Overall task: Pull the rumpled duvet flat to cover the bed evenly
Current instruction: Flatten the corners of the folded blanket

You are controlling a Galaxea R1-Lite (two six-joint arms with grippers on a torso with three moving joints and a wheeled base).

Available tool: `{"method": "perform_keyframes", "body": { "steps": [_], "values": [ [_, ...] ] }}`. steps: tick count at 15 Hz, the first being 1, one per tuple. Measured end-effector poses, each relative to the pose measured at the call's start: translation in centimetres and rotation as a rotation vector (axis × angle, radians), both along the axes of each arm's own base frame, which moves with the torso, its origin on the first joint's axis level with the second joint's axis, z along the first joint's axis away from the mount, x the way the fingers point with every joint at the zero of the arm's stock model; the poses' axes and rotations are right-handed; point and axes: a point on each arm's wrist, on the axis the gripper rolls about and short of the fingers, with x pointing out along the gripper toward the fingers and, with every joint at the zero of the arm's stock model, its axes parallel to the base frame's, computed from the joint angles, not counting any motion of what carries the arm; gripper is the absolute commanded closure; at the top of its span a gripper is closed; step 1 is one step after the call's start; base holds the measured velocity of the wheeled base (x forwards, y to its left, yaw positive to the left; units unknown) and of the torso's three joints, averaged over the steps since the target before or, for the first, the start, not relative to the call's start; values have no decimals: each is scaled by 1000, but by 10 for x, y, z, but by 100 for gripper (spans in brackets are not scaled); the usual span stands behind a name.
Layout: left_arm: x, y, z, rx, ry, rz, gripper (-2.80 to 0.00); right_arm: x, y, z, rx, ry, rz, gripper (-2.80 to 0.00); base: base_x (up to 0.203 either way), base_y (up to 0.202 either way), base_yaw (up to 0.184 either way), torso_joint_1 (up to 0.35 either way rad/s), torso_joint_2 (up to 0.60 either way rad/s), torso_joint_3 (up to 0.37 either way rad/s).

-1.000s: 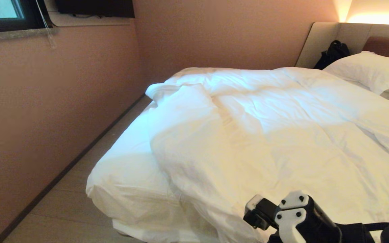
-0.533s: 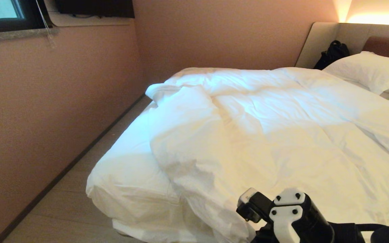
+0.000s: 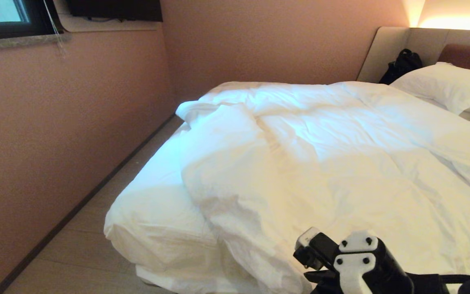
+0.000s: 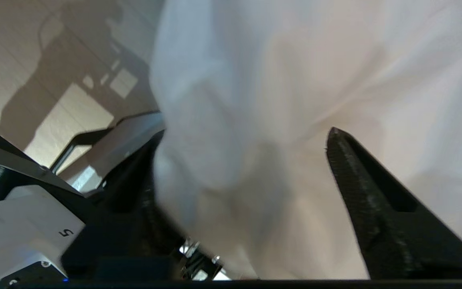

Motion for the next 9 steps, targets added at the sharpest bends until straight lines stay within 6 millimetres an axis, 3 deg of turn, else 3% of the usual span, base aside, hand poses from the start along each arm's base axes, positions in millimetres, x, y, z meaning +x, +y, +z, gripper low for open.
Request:
{"method": "perform_keyframes", "body": {
  "steps": [5, 9],
  "values": [
    [0, 0, 0, 0, 0, 0, 0, -11, -15, 22, 53, -67, -6, -280, 0, 0, 0, 0, 0, 0],
    [0, 0, 0, 0, 0, 0, 0, -16, -60, 65, 183, -183, -149, -280, 0, 0, 0, 0, 0, 0]
  ]
}}
